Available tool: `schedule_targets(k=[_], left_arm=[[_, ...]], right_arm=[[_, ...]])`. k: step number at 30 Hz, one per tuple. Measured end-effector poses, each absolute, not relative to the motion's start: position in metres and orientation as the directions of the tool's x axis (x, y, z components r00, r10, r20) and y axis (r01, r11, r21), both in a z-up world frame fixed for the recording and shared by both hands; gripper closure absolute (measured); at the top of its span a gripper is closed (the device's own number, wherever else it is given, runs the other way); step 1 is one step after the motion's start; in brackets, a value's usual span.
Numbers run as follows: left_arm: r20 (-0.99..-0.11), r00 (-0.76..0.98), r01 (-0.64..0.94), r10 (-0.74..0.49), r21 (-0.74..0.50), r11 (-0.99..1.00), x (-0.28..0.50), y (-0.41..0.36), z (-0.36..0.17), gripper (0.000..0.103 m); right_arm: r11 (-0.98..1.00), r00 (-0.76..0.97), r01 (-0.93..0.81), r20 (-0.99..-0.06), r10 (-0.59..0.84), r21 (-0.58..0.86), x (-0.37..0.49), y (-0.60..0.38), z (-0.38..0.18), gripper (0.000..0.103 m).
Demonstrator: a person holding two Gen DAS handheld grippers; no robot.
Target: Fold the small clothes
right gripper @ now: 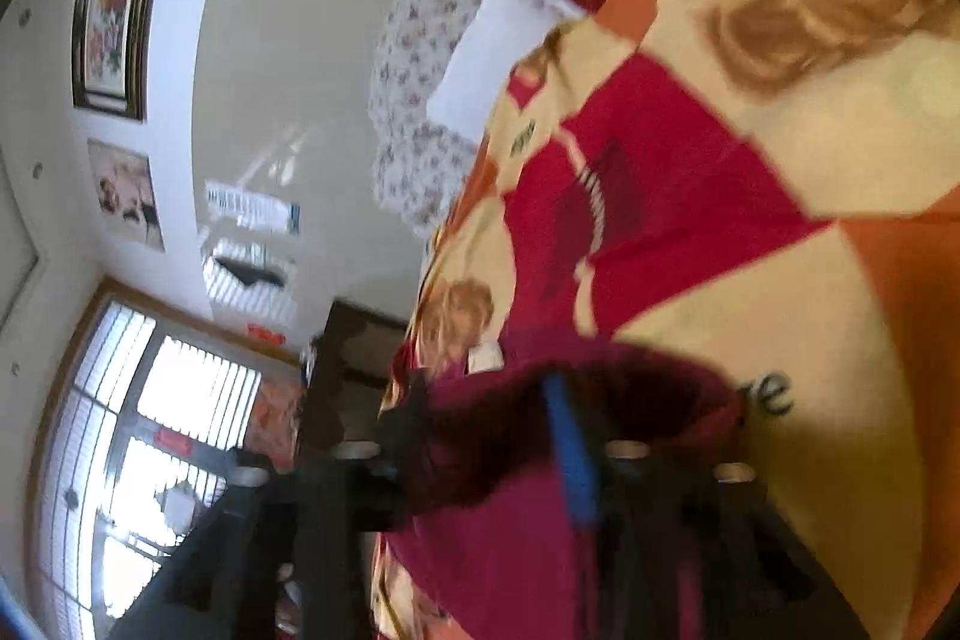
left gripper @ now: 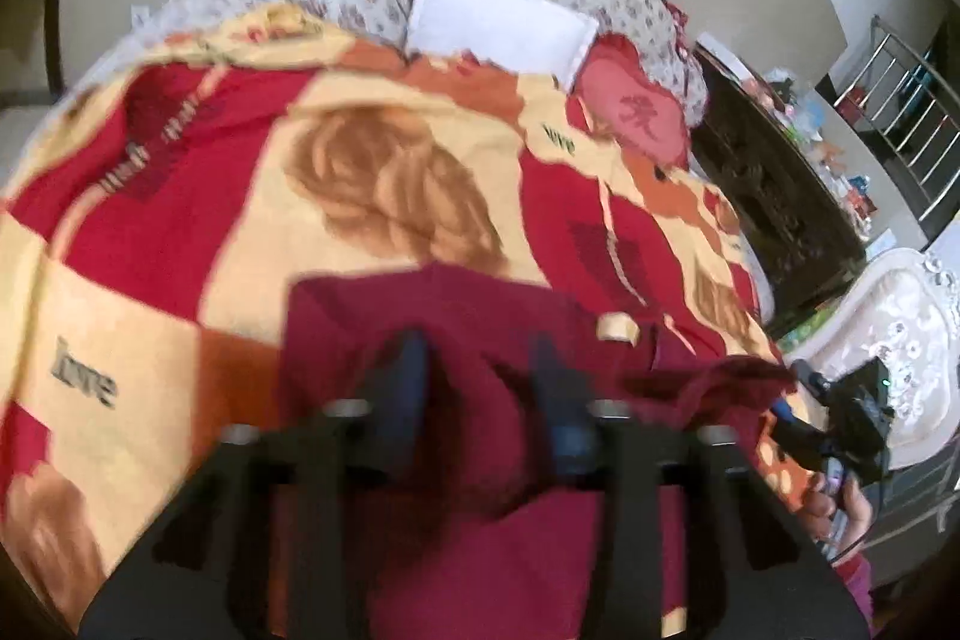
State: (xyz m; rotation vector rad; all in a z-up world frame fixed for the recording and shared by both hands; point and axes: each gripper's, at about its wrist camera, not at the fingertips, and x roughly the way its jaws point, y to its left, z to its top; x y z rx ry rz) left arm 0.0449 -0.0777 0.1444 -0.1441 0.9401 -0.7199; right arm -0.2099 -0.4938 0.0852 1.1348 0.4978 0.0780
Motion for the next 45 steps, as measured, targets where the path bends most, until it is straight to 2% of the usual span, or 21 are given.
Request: schedule_targets(k=[2,5,10,12,19,23,26,29,36,40,45], left_arm=[[-0.656,0.415,0.497,-0.630,-0.417,0.761,0.045,-0.070,0.155,0.032],[-0.645,0.404,0.512,-0.649,-0.429,0.745,0.046,-0.070,0.162,0.032],[-0.682,0.389,0.539,-0.619,-0.376,0.754,0.041,-0.094,0.145,0.032],[-0.720,0.384,0.519,-0.579,-0.350,0.780,0.044,-0.105,0.130,0.032],[-0.808,0.391,0.412,-0.441,-0.275,0.869,0.073,-0.111,0.087,0.032],[-0.821,0.377,0.399,-0.429,-0.275,0.875,0.080,-0.111,0.073,0.032],[-0.822,0.388,0.403,-0.416,-0.255,0.879,0.075,-0.111,0.078,0.032],[-0.799,0.406,0.385,-0.443,-0.290,0.876,0.070,-0.098,0.091,0.032],[-0.771,0.440,0.349,-0.461,-0.326,0.879,0.040,-0.056,0.105,0.032],[-0.784,0.453,0.364,-0.425,-0.272,0.891,0.023,-0.052,0.104,0.032],[-0.786,0.468,0.389,-0.403,-0.226,0.893,0.008,-0.054,0.100,0.032]], right_arm=[[0.439,0.895,0.170,-0.325,0.307,0.882,-0.221,-0.497,0.093,0.053],[0.535,0.890,0.100,-0.316,0.329,0.839,-0.225,-0.475,0.112,0.053],[0.798,0.822,0.026,-0.467,0.326,0.602,-0.195,-0.406,0.136,0.054],[0.847,0.792,0.068,-0.544,0.276,0.528,-0.176,-0.394,0.127,0.054],[0.842,0.761,0.236,-0.631,0.150,0.485,-0.126,-0.421,0.086,0.054],[0.831,0.765,0.252,-0.628,0.142,0.495,-0.106,-0.433,0.072,0.056],[0.826,0.753,0.267,-0.642,0.143,0.496,-0.104,-0.434,0.079,0.056],[0.839,0.751,0.269,-0.648,0.124,0.472,-0.117,-0.427,0.096,0.056],[0.889,0.743,0.098,-0.628,0.233,0.447,-0.132,-0.373,0.124,0.056],[0.929,0.731,0.030,-0.642,0.232,0.369,-0.118,-0.338,0.124,0.056],[0.912,0.714,0.022,-0.645,0.272,0.409,-0.099,-0.319,0.112,0.056]])
